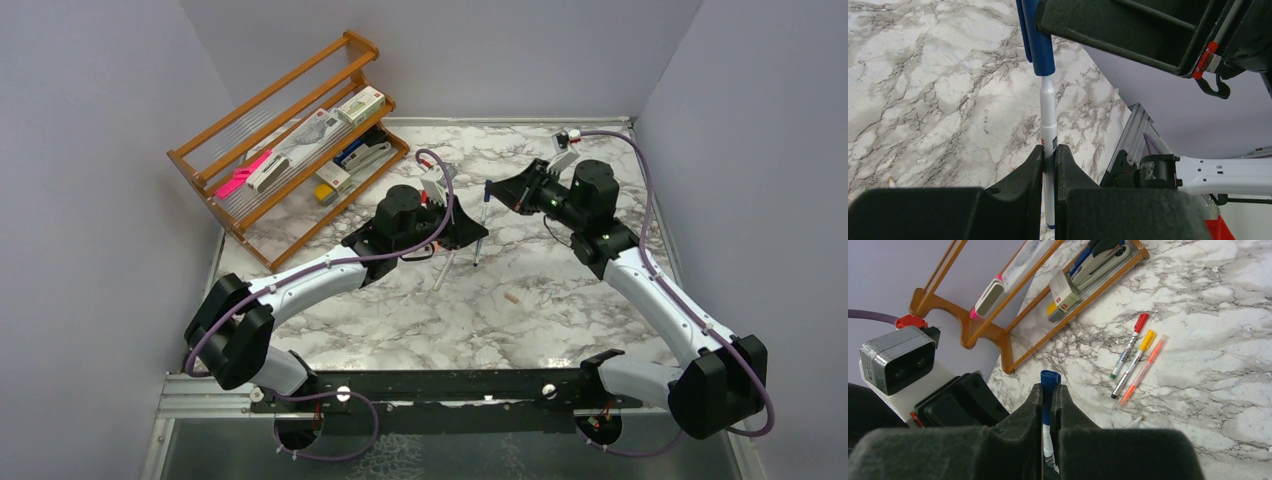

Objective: Insert the pens into the pen caps

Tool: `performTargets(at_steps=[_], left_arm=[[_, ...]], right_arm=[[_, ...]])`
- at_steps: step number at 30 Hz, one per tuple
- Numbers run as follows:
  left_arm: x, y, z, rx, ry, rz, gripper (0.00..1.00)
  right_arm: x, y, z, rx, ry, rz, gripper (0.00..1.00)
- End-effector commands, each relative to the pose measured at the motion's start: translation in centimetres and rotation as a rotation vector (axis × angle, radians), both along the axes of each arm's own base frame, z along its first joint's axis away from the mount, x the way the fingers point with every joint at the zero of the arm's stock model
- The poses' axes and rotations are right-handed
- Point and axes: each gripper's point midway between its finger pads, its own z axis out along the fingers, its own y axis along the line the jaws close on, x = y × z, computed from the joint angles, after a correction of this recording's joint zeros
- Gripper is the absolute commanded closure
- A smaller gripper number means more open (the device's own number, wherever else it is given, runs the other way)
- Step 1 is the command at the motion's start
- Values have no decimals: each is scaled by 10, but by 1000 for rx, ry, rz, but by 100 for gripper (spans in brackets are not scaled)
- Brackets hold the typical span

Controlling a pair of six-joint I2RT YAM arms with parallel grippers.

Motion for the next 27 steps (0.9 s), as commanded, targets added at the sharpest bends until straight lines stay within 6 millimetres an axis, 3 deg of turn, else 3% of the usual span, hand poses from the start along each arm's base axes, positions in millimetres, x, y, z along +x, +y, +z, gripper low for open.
performTargets(at_steps=[1,11,27], left_arm=[[4,-3,22,-36,-61,4,100],[4,-4,16,-29,-47,4,100],[11,-10,18,-30,-51,0,100]], right_arm=[[-1,2,-2,-8,-18,16,99],[-1,2,11,-12,-49,19,99],[-11,4,1,-24,-36,46,99]])
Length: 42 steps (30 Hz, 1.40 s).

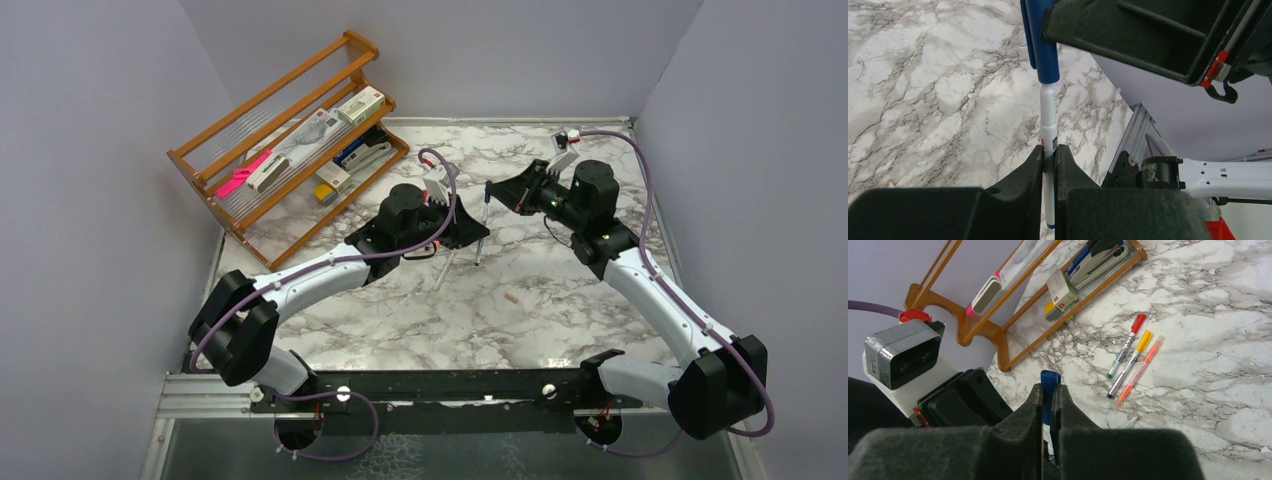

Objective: Insert the pens into the pen caps

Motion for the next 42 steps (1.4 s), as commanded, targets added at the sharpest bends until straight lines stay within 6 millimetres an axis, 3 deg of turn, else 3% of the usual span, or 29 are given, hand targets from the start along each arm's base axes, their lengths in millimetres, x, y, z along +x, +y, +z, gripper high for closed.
performTargets(at_steps=[1,11,17,24,34,35,38,40,42], left_arm=[[10,-9,22,-38,-58,-1,100],[15,-9,27,-44,-63,2,100],[32,-6,37,-68,-54,49,100],[63,-10,66,-119,-75,64,100],[88,-17,112,-169,-183,54,100],[91,-16,127,-188,-207,56,100],[99,-9,144,-208,-242,68,100],[102,-5,146,-207,-247,70,100],[101,-3,135,-189,-233,55,100]], right_arm=[[-11,4,2,-4,-19,38,99],[-11,3,2,-8,-22,31,99],[-17,2,-6,-23,-9,47,99],[-36,-2,-28,-119,-24,115,99],[-58,8,-49,-111,49,237,99],[-59,8,-53,-118,62,246,99],[-61,9,-55,-113,76,250,99],[-57,6,-51,-105,75,215,99],[-50,3,-41,-103,59,172,99]])
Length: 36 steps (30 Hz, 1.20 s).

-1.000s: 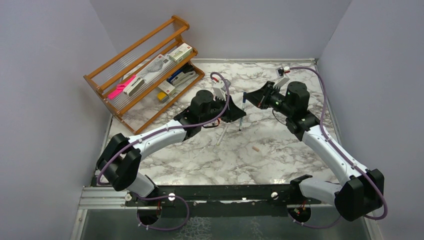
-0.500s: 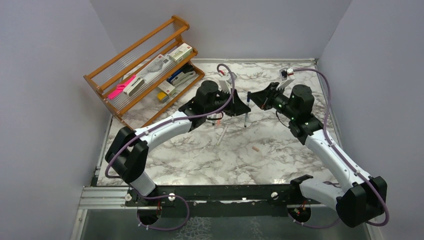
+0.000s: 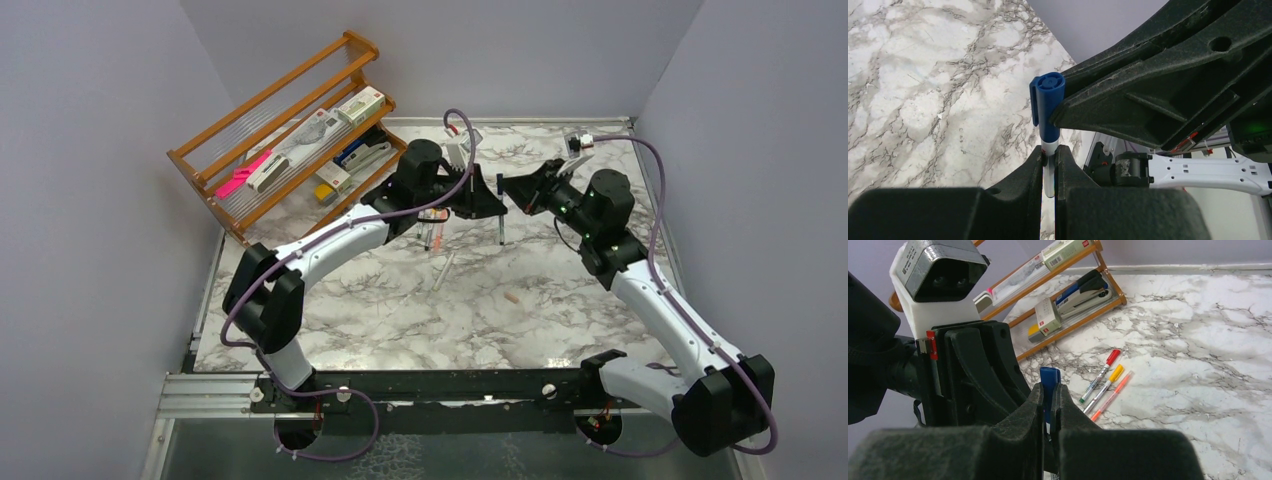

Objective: Insert the pens into the pen caps

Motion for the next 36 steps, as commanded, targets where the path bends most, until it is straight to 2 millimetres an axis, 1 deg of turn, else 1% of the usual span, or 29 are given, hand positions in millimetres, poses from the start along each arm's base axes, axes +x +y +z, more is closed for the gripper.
performTargets(at_steps=[1,2,3,6,7,9,12,14,15,17,19,23,24,27,31,36], left_arm=[[61,29,88,-177,-277,186,100],[58,30,74,-156,-251,180,100],[57,33,59,-135,-227,185,100],[53,47,13,-58,-156,226,100],[53,53,-2,-27,-129,243,100],[54,63,-32,52,-86,278,100],[61,77,-70,187,-48,338,100],[70,87,-96,307,-18,381,100],[72,93,-115,392,20,392,100],[81,98,-138,507,49,401,100],[86,102,-150,585,69,406,100],[98,112,-165,712,109,456,100],[99,111,-169,731,115,455,100],[101,108,-179,750,122,449,100],[102,109,-189,776,132,437,92],[101,105,-196,783,142,411,89]], right_arm=[[-42,18,-50,-35,274,142,99],[-37,15,-45,-36,272,109,98],[-32,13,-38,-35,267,81,94],[-20,3,-18,-30,226,-8,71],[-16,-2,-14,-31,211,-46,65],[-11,-15,-12,-46,193,-123,59],[-8,-27,-21,-88,194,-185,58],[-10,-27,-30,-106,214,-179,58],[-11,-26,-34,-107,223,-172,58],[-12,-23,-38,-108,229,-154,58],[-11,-22,-36,-114,221,-148,58],[-7,-23,-38,-138,223,-150,58],[-6,-22,-41,-141,229,-149,58],[-5,-18,-46,-142,240,-129,58],[-4,-15,-53,-151,257,-108,58],[-3,-14,-59,-162,270,-102,58]])
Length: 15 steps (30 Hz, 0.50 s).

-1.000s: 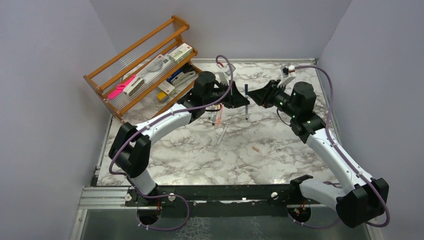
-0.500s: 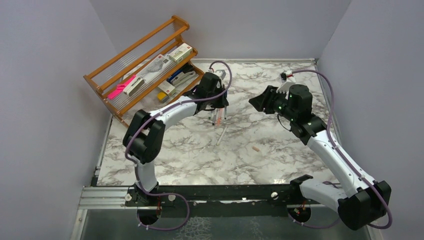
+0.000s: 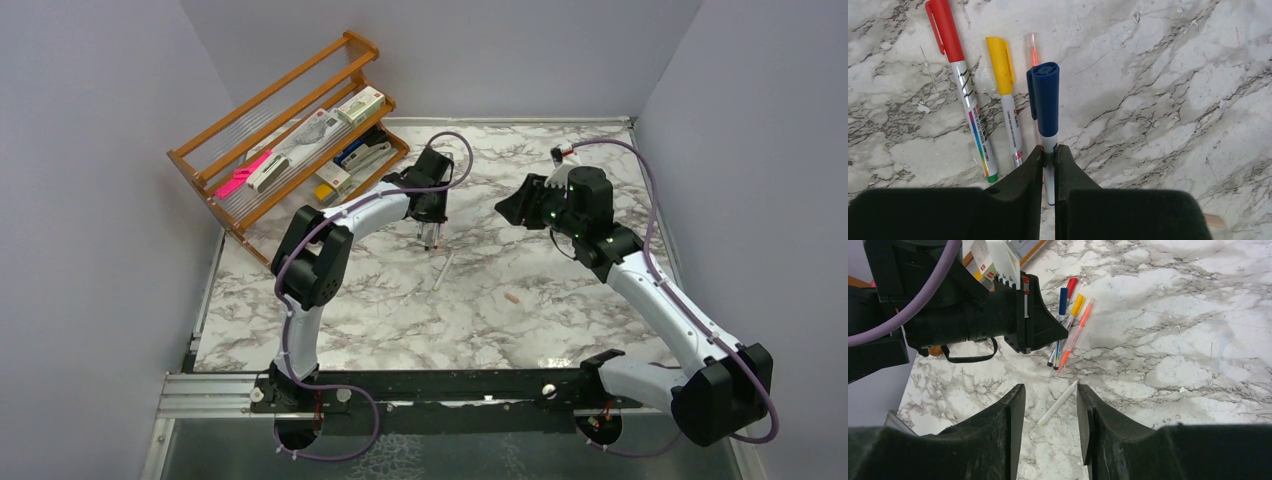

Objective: Insert the pens into the pen caps

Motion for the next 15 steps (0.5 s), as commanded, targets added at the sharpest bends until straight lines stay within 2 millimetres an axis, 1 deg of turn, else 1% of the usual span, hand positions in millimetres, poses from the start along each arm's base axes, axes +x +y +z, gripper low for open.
performTargets(at_steps=[1,4,10,12,15], left_arm=[[2,-2,-1,27,0,-26,88],[1,-3,-2,31,4,-37,76],[-4,3,-11,61,25,-44,73],[-5,4,-7,56,19,-39,73],[-4,1,12,30,-16,-34,73]], right_arm=[[2,2,0,-14,-6,22,58],[1,3,-4,-18,7,25,58],[0,3,-12,-18,29,28,58],[0,3,-16,-20,40,29,58],[1,2,-22,-32,64,20,58]])
